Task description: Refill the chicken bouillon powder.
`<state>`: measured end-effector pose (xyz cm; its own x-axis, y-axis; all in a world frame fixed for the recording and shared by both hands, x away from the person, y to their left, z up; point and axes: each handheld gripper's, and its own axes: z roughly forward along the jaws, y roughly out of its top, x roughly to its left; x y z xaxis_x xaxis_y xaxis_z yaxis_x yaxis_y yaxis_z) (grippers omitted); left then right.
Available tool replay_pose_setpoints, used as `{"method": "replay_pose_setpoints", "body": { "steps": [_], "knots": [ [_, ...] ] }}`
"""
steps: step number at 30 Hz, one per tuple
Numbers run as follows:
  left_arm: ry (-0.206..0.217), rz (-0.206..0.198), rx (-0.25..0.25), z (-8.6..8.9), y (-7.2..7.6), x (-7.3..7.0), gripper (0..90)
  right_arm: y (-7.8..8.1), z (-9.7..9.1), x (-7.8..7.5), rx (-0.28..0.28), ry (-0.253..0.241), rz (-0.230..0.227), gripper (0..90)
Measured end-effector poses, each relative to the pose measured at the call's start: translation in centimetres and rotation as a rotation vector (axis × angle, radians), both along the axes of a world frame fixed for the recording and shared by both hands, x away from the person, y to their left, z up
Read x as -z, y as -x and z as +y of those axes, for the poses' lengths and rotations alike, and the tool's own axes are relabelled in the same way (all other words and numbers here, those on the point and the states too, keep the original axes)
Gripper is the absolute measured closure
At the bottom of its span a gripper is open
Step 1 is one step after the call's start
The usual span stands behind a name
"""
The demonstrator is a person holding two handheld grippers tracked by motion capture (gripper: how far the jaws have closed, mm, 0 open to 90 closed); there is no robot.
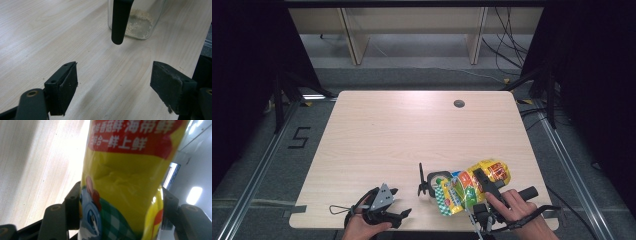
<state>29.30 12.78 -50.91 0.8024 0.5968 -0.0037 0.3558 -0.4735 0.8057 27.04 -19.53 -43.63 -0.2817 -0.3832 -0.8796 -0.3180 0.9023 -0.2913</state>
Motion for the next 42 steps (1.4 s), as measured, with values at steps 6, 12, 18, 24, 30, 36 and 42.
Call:
{"method": "replay_pose_setpoints", "body": {
  "steps": [6,12,18,24,30,36,42],
  "knots": [
    [0.0,-0.001,-0.007,-0.1,0.01,0.09,21.3,-0.02,0.42,0.07,-0.013,0.016,0.003,38.9],
    [0.023,-0.005,-0.007,-0.09,0.04,0.11,21.3,-0.02,0.69,0.12,0.006,0.006,0.009,38.9],
    [-0.018,-0.011,0.018,0.1,-0.09,-0.08,21.2,-0.26,1.0,0.11,-0.006,0.017,0.006,39.4],
    [0.007,-0.001,-0.002,-0.01,-0.03,0.1,21.3,-0.29,1.01,0.05,-0.005,0.029,0.008,39.7],
    [0.003,-0.009,0.007,0.01,-0.02,0.01,21.3,-0.29,0.98,0.01,-0.013,0.033,0.001,39.8],
    [-0.001,-0.02,0.006,0.08,-0.05,0.01,21.3,-0.27,0.88,-0.08,-0.007,0.049,0.001,39.8],
    [0.005,-0.005,-0.002,-0.03,0.09,-0.03,21.3,-0.22,0.75,-0.18,-0.021,0.055,-0.008,39.8]
  ]
}}
